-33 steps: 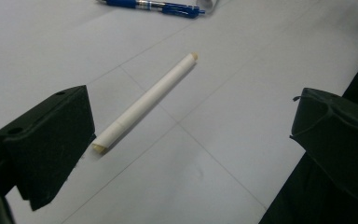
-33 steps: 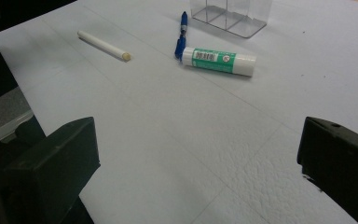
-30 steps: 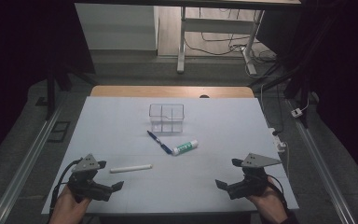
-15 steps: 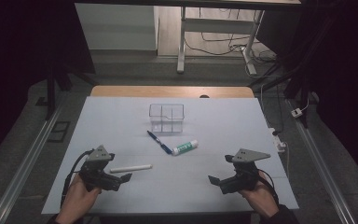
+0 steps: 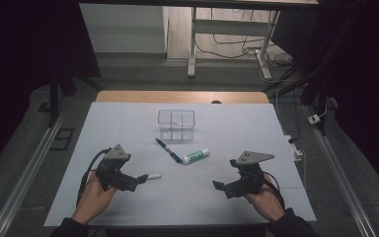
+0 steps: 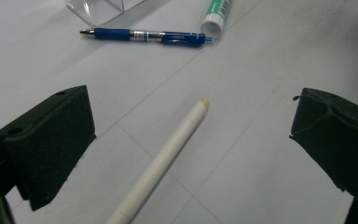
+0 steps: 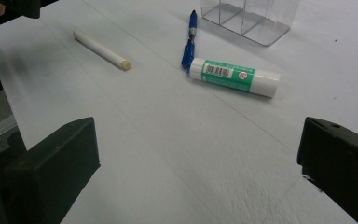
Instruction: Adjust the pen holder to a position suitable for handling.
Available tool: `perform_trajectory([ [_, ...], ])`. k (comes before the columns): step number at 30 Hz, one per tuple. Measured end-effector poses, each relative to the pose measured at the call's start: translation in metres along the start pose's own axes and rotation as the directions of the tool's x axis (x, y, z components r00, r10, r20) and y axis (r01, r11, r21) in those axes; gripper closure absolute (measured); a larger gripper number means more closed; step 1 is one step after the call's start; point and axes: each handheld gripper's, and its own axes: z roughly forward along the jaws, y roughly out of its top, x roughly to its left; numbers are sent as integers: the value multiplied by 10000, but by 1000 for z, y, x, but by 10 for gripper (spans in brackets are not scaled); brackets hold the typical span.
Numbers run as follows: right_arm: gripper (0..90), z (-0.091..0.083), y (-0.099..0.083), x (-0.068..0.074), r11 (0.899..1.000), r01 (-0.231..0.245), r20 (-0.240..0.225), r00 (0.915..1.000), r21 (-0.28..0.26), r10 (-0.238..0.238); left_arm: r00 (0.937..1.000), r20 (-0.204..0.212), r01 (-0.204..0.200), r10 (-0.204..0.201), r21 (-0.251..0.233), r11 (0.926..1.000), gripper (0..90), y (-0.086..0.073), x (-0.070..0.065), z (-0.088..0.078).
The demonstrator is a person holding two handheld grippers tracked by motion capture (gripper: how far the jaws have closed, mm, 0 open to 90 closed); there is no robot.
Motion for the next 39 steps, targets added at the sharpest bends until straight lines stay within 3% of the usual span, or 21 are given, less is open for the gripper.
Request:
perform_trajectory([
  [4, 0, 10, 6, 0, 9993, 297, 68, 9995, 227, -298, 10000, -99, 1, -1, 21, 10000, 0, 6, 4, 6],
  [9, 0, 17, 9, -3, 9994, 263, 88, 9996, 231, -265, 9998, -197, 33, -34, -46, 10000, 0, 14, 9, 11],
  [14, 0, 24, 14, -8, 9998, -79, -1, 10000, 205, 79, 9995, -321, 58, -59, -50, 10000, 0, 20, 14, 17],
  [23, 0, 33, 20, -16, 9997, -157, 167, 9997, 201, 154, 9996, -270, -17, 13, -146, 9999, 0, 31, 22, 24],
  [28, 0, 40, 27, -22, 9986, -529, 19, 9986, -20, 529, 9997, -262, -15, 10, -183, 9998, 0, 38, 29, 29],
  [33, 0, 46, 31, -25, 9990, -347, 378, 9987, 292, 335, 9997, -221, -143, 139, -176, 9997, 0, 46, 35, 36],
  [39, 0, 57, 38, -29, 9993, -211, 487, 9986, 325, 195, 9987, -338, -392, 388, -95, 9992, 0, 55, 41, 45],
])
